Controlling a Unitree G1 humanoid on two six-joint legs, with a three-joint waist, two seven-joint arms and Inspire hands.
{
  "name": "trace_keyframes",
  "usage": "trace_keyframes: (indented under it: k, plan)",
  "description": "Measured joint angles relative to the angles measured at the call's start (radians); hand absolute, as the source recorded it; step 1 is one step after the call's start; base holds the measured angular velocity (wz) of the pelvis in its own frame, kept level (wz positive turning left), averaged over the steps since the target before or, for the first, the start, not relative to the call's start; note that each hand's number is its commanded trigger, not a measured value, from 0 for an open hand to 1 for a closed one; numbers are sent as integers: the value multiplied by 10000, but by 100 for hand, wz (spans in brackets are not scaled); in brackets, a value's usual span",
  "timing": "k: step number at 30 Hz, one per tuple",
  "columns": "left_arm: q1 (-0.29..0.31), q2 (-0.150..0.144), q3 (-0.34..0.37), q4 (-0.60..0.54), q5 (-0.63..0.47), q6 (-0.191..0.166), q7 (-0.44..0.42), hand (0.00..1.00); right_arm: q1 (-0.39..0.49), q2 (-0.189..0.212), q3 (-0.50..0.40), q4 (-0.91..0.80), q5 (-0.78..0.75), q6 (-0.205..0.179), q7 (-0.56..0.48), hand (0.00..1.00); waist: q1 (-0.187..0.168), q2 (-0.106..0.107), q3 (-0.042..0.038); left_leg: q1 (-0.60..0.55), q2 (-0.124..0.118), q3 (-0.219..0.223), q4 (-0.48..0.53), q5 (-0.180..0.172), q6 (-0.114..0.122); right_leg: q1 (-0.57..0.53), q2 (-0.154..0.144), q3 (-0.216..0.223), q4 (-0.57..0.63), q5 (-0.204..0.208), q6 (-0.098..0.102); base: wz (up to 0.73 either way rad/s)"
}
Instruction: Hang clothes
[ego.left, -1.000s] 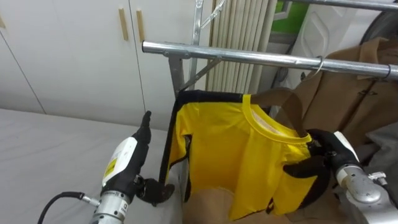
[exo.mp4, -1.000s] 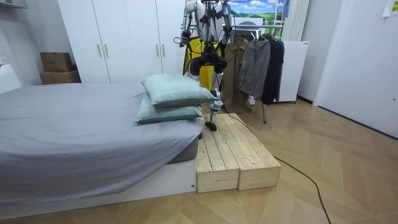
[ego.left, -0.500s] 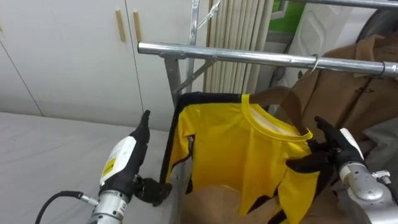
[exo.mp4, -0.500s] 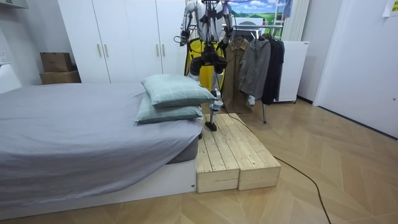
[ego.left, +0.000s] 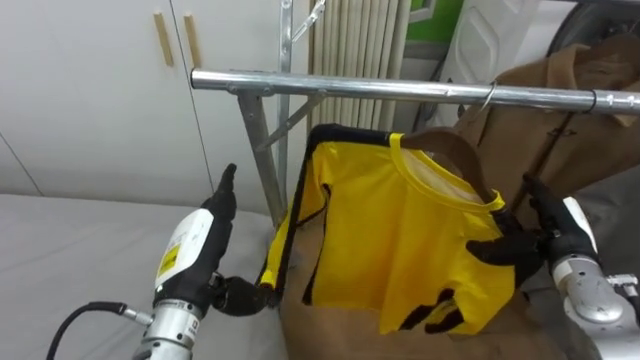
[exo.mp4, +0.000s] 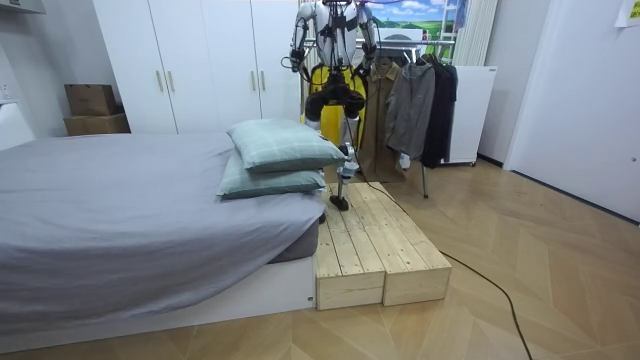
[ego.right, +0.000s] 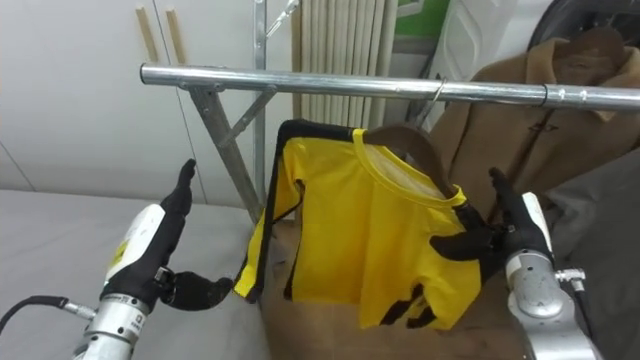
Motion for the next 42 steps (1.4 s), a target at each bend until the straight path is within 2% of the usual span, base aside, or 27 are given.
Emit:
trace_keyframes:
  k: [5,21,23,27,30,35,42]
  plan:
    - [-1,-27,0,-1,-9,-2,-2,0,421,1,-93,-760,22,5,0,0,-49,60,-37,-22,-10,-3,-3,0,0,-112,32,123,94,3,-2,-9]
    - [182,-88,-32,21,-79,1,-8,0,759,12,-156,-895,351,5,-42,0,-101,67,-34,116,-20,7,-5,-1,0,-54,60,216,217,5,-1,-1]
    - [209,-91,-33,20,-86,-1,-5,0,761,12,-184,-894,343,5,-156,0,-106,74,-30,136,-13,163,-4,-1,0,-53,64,231,231,5,-2,-2]
    - [286,-92,-32,22,-94,-3,127,0,805,12,-381,-920,335,-78,-303,0,-264,144,-18,100,-16,185,1,-3,0,-41,66,302,161,25,26,2]
    - [295,-5,-24,188,-94,-150,427,0,1371,10,-576,-1328,329,-335,-426,0,-348,166,-16,117,-15,258,1,-3,0,-18,70,331,144,23,31,-4]
    - [306,-2,-12,315,-106,-264,659,0,2053,10,-578,-2097,118,-625,-511,0,-448,172,-17,119,-10,785,-7,-3,1,-112,119,564,166,34,47,-15]
    - [317,-9,48,397,-101,-481,951,0,2703,11,-589,-3171,-196,-672,-905,0,-533,159,-23,129,6,1066,-18,-10,3,-132,186,848,187,47,55,-12]
